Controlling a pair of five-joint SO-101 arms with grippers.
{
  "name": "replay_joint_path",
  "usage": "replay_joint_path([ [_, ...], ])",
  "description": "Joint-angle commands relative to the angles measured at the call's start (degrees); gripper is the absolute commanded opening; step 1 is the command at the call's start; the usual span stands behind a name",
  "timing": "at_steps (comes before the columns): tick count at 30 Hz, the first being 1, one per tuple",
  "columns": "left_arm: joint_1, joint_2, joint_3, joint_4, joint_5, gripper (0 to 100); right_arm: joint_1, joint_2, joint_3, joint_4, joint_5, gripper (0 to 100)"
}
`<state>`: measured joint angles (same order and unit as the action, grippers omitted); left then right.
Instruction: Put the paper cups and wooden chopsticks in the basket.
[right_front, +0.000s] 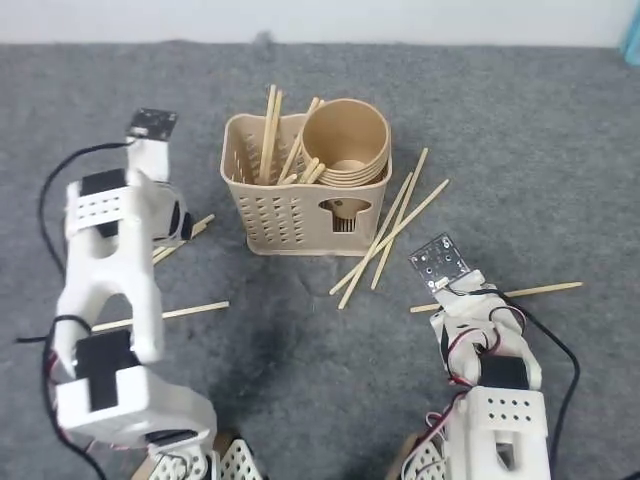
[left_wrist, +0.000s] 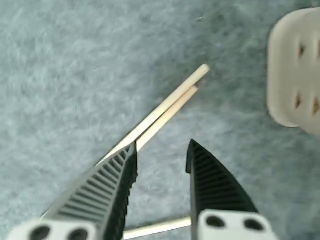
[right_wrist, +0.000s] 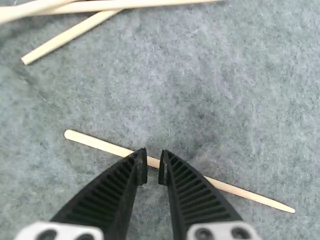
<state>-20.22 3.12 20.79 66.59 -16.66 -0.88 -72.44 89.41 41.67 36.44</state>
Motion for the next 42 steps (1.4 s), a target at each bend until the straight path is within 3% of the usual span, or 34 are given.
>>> replay_joint_path([
  [1,1.49,-0.26,-2.51,-4.66,-1.49,15,0.66,-1.19,-0.35,-0.75,-0.62,5.4],
  [5,1.58,0.18,-1.98,-10.55,-13.89,15,0.75,-1.19,-0.35,-0.75,-0.62,5.4],
  [10,3.43,7.38,-3.65,-10.9,-17.49,15,0.75,-1.19,-0.35,-0.75,-0.35,5.4],
  [14,3.6,16.88,-11.47,-10.46,-17.49,15,0.75,-1.19,-0.35,-0.75,-0.35,5.4],
  [21,3.6,25.58,-23.16,-1.05,-17.58,15,0.75,-1.19,-0.35,-0.84,-0.35,5.4],
  [27,3.52,26.46,-24.04,-0.7,-17.58,14,0.75,-1.19,-0.35,-0.92,-0.35,5.4],
  [31,3.52,26.73,-24.04,0.09,-17.76,0,0.75,-1.19,-0.35,-0.92,-0.44,5.4],
  [42,0.0,22.59,-24.04,2.55,-17.41,1,0.75,-1.19,-0.35,-0.92,-0.53,5.4],
])
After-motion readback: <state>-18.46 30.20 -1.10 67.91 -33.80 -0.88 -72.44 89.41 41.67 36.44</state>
